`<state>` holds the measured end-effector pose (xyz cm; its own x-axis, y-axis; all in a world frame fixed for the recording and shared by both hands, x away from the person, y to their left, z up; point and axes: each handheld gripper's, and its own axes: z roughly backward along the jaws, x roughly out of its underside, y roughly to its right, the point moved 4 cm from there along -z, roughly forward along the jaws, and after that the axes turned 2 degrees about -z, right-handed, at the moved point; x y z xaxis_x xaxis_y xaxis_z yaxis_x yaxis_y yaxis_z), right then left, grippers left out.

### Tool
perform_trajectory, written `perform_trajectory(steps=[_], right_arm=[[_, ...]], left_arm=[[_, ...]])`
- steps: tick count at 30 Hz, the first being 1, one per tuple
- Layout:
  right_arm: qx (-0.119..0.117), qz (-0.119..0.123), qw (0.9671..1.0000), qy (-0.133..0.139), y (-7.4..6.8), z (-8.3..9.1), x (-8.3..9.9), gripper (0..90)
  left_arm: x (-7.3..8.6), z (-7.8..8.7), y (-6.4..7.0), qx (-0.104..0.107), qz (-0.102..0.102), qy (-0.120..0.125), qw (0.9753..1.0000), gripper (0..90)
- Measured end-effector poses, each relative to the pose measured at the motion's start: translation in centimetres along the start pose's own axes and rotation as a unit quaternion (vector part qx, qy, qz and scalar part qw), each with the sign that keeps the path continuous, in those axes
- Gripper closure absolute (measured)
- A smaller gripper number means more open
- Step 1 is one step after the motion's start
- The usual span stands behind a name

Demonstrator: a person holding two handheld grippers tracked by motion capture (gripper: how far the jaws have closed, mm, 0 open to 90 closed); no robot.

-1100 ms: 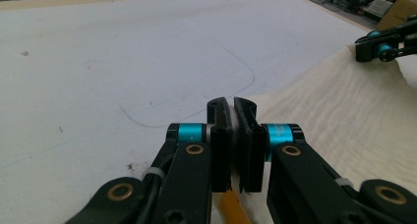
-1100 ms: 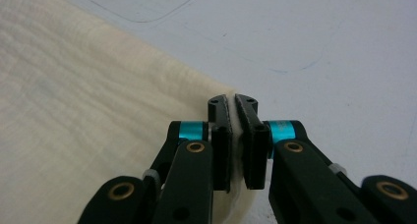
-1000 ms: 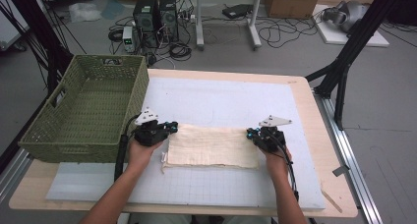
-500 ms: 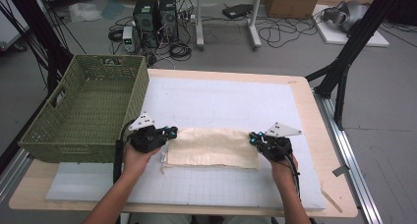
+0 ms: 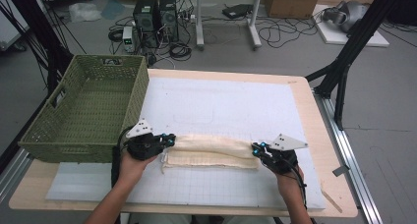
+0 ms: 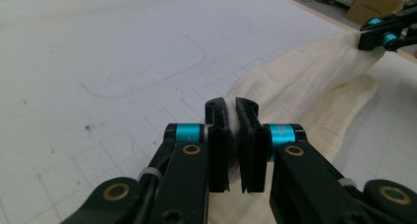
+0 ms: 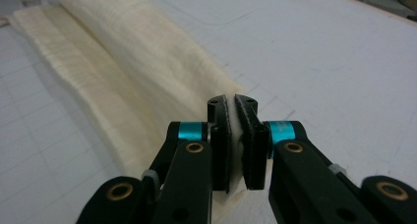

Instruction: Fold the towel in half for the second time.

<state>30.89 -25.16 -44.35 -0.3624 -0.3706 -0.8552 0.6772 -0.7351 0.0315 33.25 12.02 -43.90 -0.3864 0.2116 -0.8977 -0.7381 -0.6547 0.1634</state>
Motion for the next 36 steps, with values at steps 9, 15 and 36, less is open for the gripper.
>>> perform_trajectory(steps=[9,15,36], right_arm=[[-0.025,-0.001,0.9996,-0.014,-1.0,1.1,1.5,84.9],[-0.038,0.012,0.9982,-0.044,-1.9,1.0,2.9,83.1],[-0.033,0.005,0.9983,-0.048,-1.9,1.3,2.3,67.2]], left_arm=[[1.8,0.4,1.4,0.002,-0.009,-0.036,0.9993,83.1],[3.1,0.3,1.3,-0.005,0.003,-0.077,0.9970,77.7],[1.5,-2.2,1.9,-0.024,-0.015,-0.065,0.9975,70.6]])
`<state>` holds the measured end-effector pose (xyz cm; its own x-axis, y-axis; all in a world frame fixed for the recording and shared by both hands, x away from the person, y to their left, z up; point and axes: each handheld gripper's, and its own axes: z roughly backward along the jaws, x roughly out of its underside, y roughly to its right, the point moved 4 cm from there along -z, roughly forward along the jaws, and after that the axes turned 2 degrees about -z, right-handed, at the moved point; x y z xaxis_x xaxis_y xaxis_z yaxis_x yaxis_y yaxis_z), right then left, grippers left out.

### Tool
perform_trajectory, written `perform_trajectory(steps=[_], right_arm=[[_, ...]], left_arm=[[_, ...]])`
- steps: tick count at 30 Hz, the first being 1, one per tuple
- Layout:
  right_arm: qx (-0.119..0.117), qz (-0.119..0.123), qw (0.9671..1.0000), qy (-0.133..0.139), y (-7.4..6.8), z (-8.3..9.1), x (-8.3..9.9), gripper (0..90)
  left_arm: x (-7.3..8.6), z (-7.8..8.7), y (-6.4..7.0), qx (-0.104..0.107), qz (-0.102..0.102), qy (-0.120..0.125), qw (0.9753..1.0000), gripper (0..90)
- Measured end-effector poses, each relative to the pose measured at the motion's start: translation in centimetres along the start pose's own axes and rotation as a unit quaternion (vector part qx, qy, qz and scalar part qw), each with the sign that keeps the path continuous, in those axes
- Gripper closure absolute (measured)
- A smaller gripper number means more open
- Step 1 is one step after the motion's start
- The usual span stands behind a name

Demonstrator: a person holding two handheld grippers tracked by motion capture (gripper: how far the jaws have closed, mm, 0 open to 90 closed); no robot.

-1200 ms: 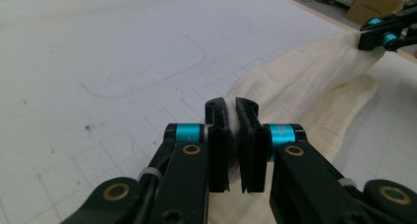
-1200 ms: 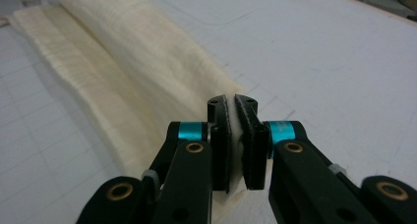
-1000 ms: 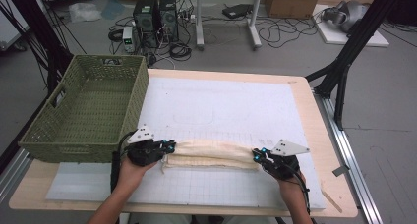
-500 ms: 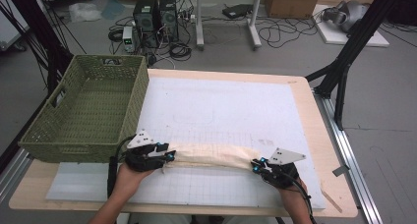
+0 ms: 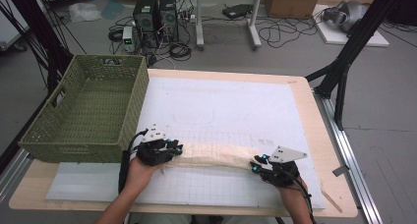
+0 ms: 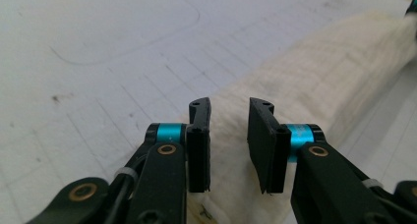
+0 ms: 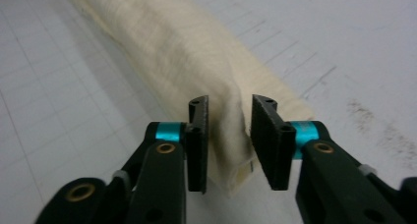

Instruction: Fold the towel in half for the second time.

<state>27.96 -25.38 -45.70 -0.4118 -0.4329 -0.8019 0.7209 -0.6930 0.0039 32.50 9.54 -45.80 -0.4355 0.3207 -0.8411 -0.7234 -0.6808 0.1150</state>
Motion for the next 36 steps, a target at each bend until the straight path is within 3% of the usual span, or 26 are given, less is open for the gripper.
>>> perform_trajectory(steps=[3,6,9,13,21,25,28,30,33,36], right_arm=[[0.021,-0.033,0.9986,0.035,0.3,0.8,-1.0,50.6],[0.044,-0.055,0.9949,0.072,0.3,1.8,-2.4,44.0],[0.063,-0.060,0.9930,0.080,0.1,1.8,-3.6,42.7],[0.057,-0.057,0.9942,0.071,-0.8,-0.3,-5.0,44.2],[0.011,-0.039,0.9982,0.045,-3.9,-5.6,-6.8,49.2],[0.000,-0.028,0.9995,0.016,-5.0,-7.6,-6.2,54.1],[0.006,-0.021,0.9998,-0.004,-5.2,-8.4,-5.4,56.3],[0.010,-0.024,0.9996,-0.013,-5.2,-8.6,-5.1,56.6],[0.012,-0.025,0.9994,-0.019,-5.3,-9.0,-4.7,56.7],[0.014,-0.029,0.9994,-0.016,-5.3,-9.0,-4.6,55.6]], left_arm=[[0.5,-0.2,0.2,-0.001,-0.007,-0.011,0.9999,71.4],[0.6,-0.2,0.2,-0.001,-0.011,-0.014,0.9998,70.6],[0.9,-0.3,0.3,-0.003,-0.018,-0.021,0.9996,69.8],[0.9,-0.4,0.5,-0.005,-0.022,-0.021,0.9995,68.7],[1.0,-0.4,0.4,-0.006,-0.024,-0.021,0.9995,68.1],[0.4,0.1,0.6,-0.010,-0.027,0.009,0.9995,69.3],[-0.4,0.7,1.1,0.006,-0.021,0.040,0.9989,70.8],[-0.7,0.7,1.6,0.025,-0.016,0.048,0.9984,70.7],[-0.6,0.1,2.4,0.041,-0.024,0.037,0.9982,69.7],[-0.3,-0.7,2.8,0.035,-0.037,0.018,0.9986,69.1]])
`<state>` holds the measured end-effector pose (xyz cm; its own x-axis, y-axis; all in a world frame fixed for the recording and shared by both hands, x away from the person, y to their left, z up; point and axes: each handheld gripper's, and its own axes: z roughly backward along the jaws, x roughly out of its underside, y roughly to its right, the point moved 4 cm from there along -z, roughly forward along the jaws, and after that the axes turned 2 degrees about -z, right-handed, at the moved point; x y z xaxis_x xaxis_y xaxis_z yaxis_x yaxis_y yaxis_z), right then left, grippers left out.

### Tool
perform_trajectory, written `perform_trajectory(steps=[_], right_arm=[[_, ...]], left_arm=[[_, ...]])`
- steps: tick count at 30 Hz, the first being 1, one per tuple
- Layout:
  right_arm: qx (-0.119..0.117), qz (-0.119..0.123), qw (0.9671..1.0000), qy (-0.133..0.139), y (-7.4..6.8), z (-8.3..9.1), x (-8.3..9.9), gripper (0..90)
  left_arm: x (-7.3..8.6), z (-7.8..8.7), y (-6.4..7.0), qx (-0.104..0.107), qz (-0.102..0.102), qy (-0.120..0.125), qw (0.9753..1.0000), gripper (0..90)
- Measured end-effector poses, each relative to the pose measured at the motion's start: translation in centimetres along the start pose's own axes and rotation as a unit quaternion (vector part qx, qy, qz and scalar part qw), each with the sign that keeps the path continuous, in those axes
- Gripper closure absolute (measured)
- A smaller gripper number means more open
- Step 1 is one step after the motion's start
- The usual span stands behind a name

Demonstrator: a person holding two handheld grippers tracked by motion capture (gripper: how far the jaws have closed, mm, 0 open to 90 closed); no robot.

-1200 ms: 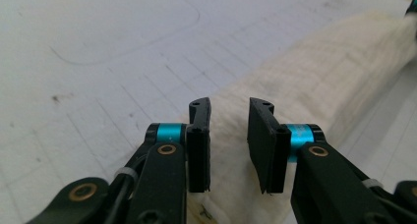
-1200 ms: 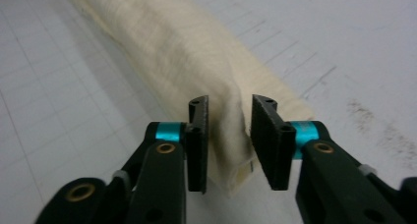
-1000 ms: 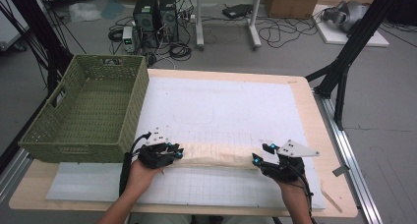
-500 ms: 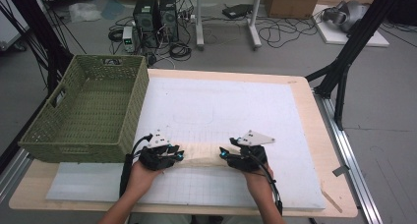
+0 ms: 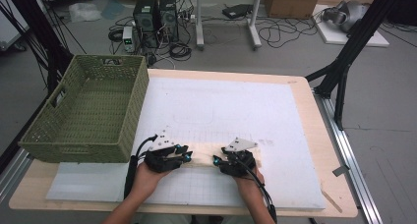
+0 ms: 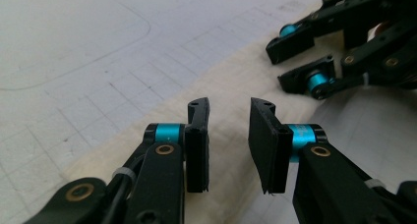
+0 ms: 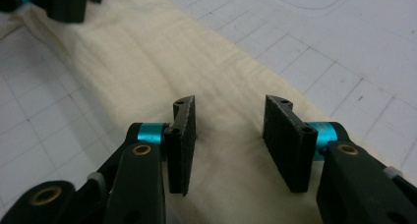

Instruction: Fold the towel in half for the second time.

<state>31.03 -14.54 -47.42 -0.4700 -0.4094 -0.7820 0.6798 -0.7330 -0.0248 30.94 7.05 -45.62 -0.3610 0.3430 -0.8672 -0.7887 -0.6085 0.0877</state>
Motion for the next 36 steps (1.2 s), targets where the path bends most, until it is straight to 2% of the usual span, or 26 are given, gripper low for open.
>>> perform_trajectory(steps=[4,5,11,17,20,23,26,32,36], right_arm=[[0.006,0.002,1.0000,-0.001,0.4,0.5,0.1,54.4],[0.009,0.003,1.0000,-0.001,0.6,0.7,0.2,53.9],[0.029,-0.014,0.9995,0.006,2.6,3.3,1.4,53.7],[0.056,-0.031,0.9980,-0.001,5.0,5.9,3.4,53.7],[0.070,-0.029,0.9971,-0.013,5.9,6.4,4.3,54.6],[0.071,-0.037,0.9968,-0.006,6.5,6.6,4.8,54.1],[0.070,-0.044,0.9965,-0.007,6.7,6.9,4.8,53.6],[0.069,-0.044,0.9965,0.019,6.7,8.5,4.4,54.0],[0.074,-0.034,0.9967,0.001,6.8,8.8,5.3,53.9]], left_arm=[[1.1,-0.8,-0.2,-0.023,-0.012,-0.051,0.9984,71.7],[1.3,-0.9,-0.3,-0.022,-0.009,-0.053,0.9983,72.4],[1.4,-0.6,-0.6,-0.028,-0.008,-0.054,0.9981,73.0],[1.5,-0.4,-0.9,-0.031,-0.004,-0.053,0.9981,72.7],[1.5,-0.4,-0.9,-0.031,-0.003,-0.052,0.9982,72.6],[1.5,-0.3,-0.9,-0.030,-0.003,-0.054,0.9981,72.5],[1.6,-0.1,-1.2,-0.030,0.002,-0.054,0.9981,72.3],[1.4,1.1,-1.7,-0.041,0.015,-0.045,0.9980,70.9],[1.8,1.7,-2.1,-0.044,0.019,-0.053,0.9974,72.1]])
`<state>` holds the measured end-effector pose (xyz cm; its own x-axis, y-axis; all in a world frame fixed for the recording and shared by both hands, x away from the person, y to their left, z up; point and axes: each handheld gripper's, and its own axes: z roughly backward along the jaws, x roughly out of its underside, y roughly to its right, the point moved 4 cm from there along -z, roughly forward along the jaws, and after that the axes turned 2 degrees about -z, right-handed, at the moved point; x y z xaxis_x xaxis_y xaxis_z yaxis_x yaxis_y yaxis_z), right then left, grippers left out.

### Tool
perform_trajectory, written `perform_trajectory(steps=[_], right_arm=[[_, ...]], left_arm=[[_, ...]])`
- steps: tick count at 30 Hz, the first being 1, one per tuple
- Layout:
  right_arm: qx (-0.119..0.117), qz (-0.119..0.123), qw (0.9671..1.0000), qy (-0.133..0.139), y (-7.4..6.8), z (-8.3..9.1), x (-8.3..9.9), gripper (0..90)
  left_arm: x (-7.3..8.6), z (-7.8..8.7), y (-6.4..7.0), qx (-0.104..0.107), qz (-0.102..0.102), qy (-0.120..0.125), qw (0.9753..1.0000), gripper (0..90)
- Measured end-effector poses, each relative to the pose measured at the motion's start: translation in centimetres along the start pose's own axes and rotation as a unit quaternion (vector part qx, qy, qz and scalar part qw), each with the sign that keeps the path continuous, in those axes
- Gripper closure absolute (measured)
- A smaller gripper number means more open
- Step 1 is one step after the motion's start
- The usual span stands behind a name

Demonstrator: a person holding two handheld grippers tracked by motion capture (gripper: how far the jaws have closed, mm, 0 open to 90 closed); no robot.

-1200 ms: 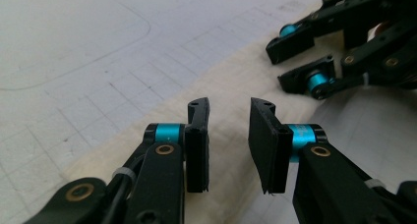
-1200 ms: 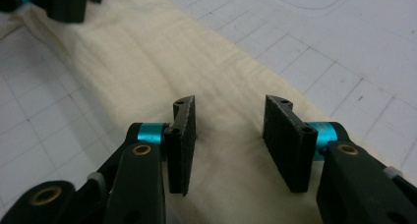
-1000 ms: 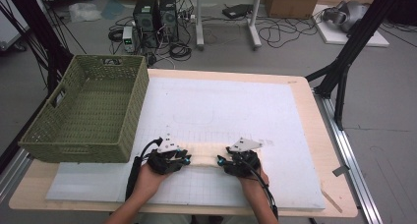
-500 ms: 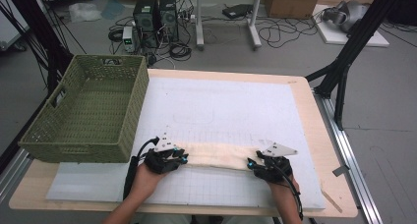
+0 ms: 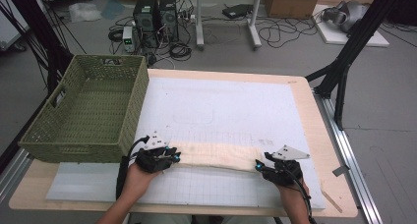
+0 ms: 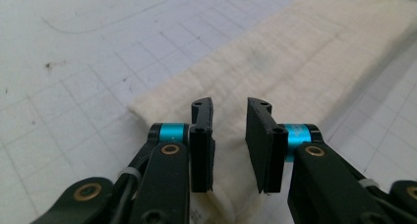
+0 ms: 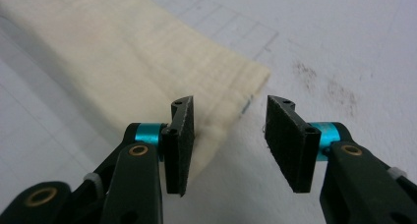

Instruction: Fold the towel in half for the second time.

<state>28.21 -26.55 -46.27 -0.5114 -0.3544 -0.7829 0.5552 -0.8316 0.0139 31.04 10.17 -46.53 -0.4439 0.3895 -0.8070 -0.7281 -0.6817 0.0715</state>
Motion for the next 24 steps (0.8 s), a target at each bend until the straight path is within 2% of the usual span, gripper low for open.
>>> perform_trajectory(steps=[4,8,11,13,17,19,24], right_arm=[[0.006,-0.011,0.9999,-0.003,0.7,-0.2,0.8,53.1],[0.013,-0.004,0.9999,-0.008,0.9,-0.4,0.9,52.4],[0.013,-0.013,0.9998,-0.001,1.1,-0.2,0.8,51.1],[0.012,-0.022,0.9995,0.017,1.2,0.4,0.4,50.7],[0.017,-0.042,0.9970,0.062,1.8,2.1,-0.4,47.6],[0.020,-0.048,0.9955,0.079,2.0,2.8,-0.6,45.0],[0.043,-0.051,0.9933,0.094,2.5,4.2,-0.8,34.6]], left_arm=[[0.6,0.1,0.0,-0.006,-0.008,-0.009,0.9999,74.2],[0.8,0.5,-0.2,-0.012,-0.010,-0.009,0.9998,75.3],[0.9,0.9,-0.4,-0.015,-0.003,-0.008,0.9999,75.1],[0.8,1.3,-0.6,-0.015,-0.001,0.000,0.9999,72.5],[0.3,2.2,-1.2,-0.013,0.016,0.037,0.9991,67.1],[-0.1,2.8,-1.5,-0.009,0.025,0.067,0.9974,64.8],[-1.2,4.1,-1.6,0.004,0.021,0.128,0.9916,53.5]])
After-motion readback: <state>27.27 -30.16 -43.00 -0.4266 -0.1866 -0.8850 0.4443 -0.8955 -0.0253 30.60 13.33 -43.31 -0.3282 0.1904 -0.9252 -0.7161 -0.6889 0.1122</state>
